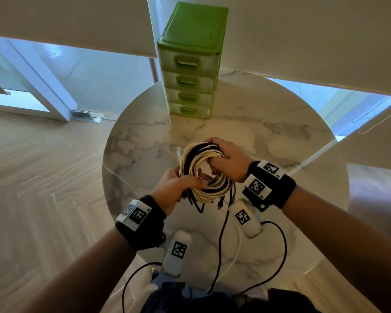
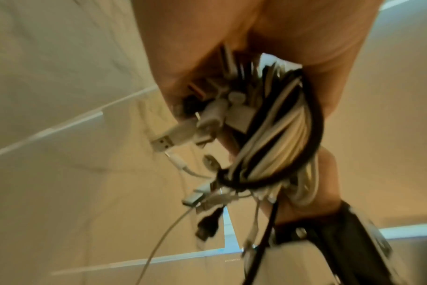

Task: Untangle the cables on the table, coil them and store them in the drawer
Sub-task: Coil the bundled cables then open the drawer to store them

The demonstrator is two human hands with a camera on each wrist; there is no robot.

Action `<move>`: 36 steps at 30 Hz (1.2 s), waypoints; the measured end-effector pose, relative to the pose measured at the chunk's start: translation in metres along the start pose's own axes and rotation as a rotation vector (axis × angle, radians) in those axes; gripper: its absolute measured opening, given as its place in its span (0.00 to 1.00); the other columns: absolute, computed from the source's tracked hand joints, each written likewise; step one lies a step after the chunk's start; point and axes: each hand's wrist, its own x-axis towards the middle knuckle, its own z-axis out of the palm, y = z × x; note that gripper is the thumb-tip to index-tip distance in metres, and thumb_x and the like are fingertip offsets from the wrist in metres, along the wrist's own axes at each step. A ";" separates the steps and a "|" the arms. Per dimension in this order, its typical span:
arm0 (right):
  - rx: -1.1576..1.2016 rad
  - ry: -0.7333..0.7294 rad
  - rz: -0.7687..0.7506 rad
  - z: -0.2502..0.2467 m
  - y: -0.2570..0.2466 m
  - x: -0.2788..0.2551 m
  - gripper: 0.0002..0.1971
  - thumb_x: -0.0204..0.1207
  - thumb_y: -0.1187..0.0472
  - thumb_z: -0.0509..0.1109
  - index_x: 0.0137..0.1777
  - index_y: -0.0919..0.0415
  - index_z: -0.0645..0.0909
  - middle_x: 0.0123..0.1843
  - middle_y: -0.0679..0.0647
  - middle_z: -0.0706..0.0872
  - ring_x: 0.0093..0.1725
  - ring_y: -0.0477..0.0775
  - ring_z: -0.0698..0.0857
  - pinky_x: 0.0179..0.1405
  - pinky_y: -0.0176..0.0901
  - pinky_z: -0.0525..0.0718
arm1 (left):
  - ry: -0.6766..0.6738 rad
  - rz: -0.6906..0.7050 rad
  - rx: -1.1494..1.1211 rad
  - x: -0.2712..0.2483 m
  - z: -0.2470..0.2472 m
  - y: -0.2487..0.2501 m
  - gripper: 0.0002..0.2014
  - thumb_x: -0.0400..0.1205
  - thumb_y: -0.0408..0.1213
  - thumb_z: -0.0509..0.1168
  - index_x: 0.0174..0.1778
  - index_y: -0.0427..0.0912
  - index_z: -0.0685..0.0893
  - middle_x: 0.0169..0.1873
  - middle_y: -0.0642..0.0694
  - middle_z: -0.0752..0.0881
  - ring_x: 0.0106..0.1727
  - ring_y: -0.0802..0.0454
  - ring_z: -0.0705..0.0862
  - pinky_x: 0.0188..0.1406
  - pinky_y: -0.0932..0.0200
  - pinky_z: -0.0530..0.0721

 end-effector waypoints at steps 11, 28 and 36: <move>0.740 -0.224 0.076 0.013 0.014 -0.002 0.34 0.58 0.37 0.77 0.59 0.59 0.78 0.46 0.50 0.91 0.45 0.49 0.89 0.44 0.40 0.87 | 0.058 -0.113 -0.449 0.016 0.005 0.011 0.08 0.72 0.40 0.67 0.39 0.38 0.82 0.28 0.45 0.87 0.32 0.48 0.87 0.35 0.56 0.86; 0.225 -0.244 0.418 0.083 0.056 -0.049 0.09 0.85 0.65 0.52 0.49 0.54 0.72 0.34 0.52 0.76 0.30 0.47 0.78 0.32 0.38 0.77 | 0.493 -0.045 -0.590 0.042 -0.023 0.011 0.13 0.78 0.41 0.65 0.27 0.44 0.77 0.30 0.43 0.84 0.33 0.42 0.84 0.27 0.58 0.81; -0.832 -0.428 -0.026 0.066 0.011 -0.040 0.20 0.85 0.61 0.52 0.75 0.64 0.63 0.64 0.66 0.77 0.57 0.66 0.80 0.53 0.53 0.79 | 0.564 0.103 0.417 0.034 -0.017 0.002 0.03 0.73 0.32 0.71 0.39 0.36 0.87 0.33 0.43 0.88 0.35 0.50 0.85 0.40 0.51 0.86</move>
